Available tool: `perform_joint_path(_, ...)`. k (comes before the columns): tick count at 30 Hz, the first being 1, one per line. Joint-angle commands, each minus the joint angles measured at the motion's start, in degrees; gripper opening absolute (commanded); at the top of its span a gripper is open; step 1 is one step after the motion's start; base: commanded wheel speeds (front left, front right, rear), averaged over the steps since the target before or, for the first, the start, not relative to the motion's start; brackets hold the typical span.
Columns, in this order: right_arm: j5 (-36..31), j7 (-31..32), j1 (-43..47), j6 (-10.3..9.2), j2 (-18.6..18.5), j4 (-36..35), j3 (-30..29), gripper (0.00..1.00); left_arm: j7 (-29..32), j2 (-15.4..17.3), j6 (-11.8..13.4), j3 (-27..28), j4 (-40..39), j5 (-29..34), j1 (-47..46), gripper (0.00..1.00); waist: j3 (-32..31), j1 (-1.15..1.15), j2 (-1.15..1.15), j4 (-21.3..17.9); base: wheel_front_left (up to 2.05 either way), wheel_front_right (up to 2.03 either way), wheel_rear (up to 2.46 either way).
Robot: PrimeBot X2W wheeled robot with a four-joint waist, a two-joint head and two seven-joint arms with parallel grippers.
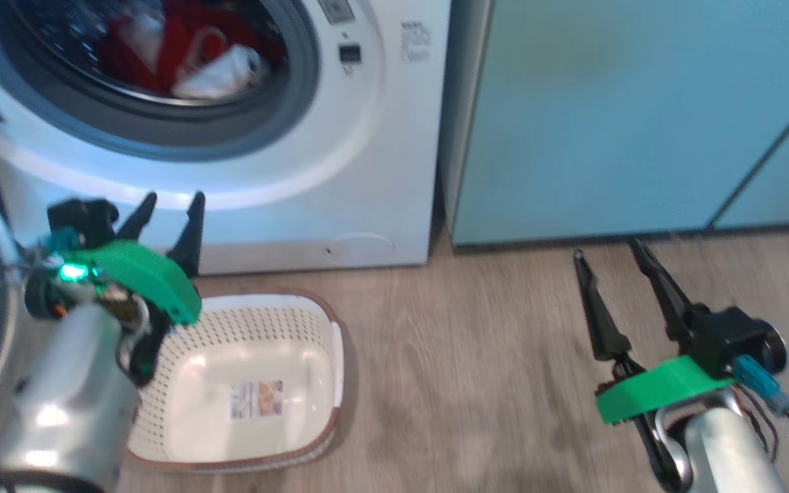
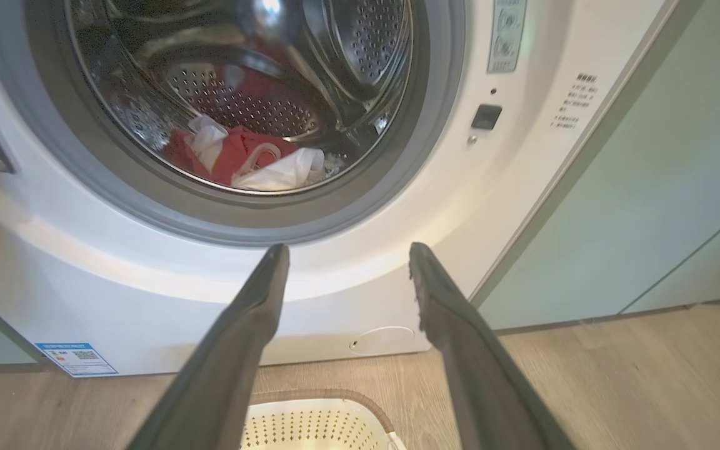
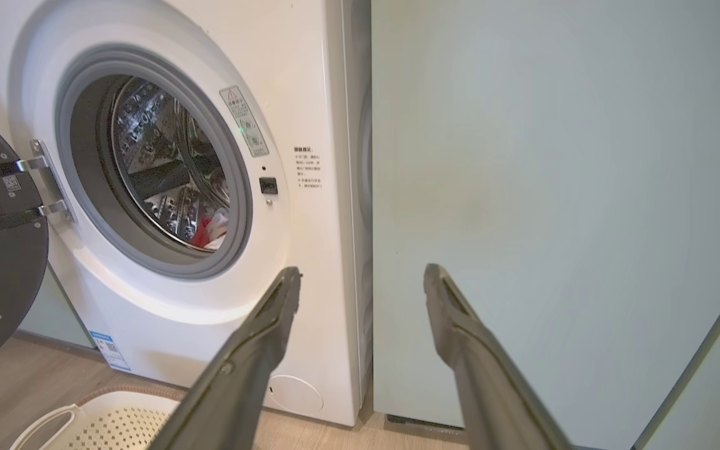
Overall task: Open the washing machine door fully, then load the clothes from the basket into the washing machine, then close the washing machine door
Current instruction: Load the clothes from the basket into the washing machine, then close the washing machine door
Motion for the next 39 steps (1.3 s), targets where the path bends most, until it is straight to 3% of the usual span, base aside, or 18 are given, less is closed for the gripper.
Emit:
perform_joint_path(1, -0.18, -0.53, 0.03, -0.01, -0.12, -1.96, 0.21, 1.0, -0.75, 1.31, 1.12, 3.44, -4.92, 1.29, 1.08, 1.0, -4.87, 0.01, 0.0, 3.58, 0.0, 0.0, 0.0)
perform_joint_path(10, -0.22, -0.53, 3.55, -0.01, -0.12, -2.91, -1.41, 1.0, -0.78, -1.13, 5.75, 8.2, -26.11, 10.4, 18.51, 1.0, -8.01, 0.01, 0.0, 7.23, 0.0, 0.0, 0.0)
perform_joint_path(17, 0.8, -0.53, 4.06, -0.01, -0.12, -3.37, -1.99, 1.0, -0.78, -4.31, 6.61, 11.04, -35.97, 14.83, 27.77, 1.0, -9.11, 0.01, 0.0, 8.03, 0.0, 0.0, 0.0)
perform_joint_path(30, 1.1, -0.53, 5.09, -0.01, -0.12, -3.53, -2.69, 1.0, -0.78, -10.51, 7.82, 16.27, -41.64, 23.64, 35.5, 1.0, -9.86, 0.01, 0.0, 8.56, 0.0, 0.0, 0.0)
perform_joint_path(39, 1.35, -0.53, 5.46, -0.01, -0.12, -3.5, -2.92, 1.0, -0.78, -12.26, 7.66, 19.69, -43.5, 26.17, 35.99, 1.0, -9.37, 0.01, 0.0, 8.17, 0.0, 0.0, 0.0)
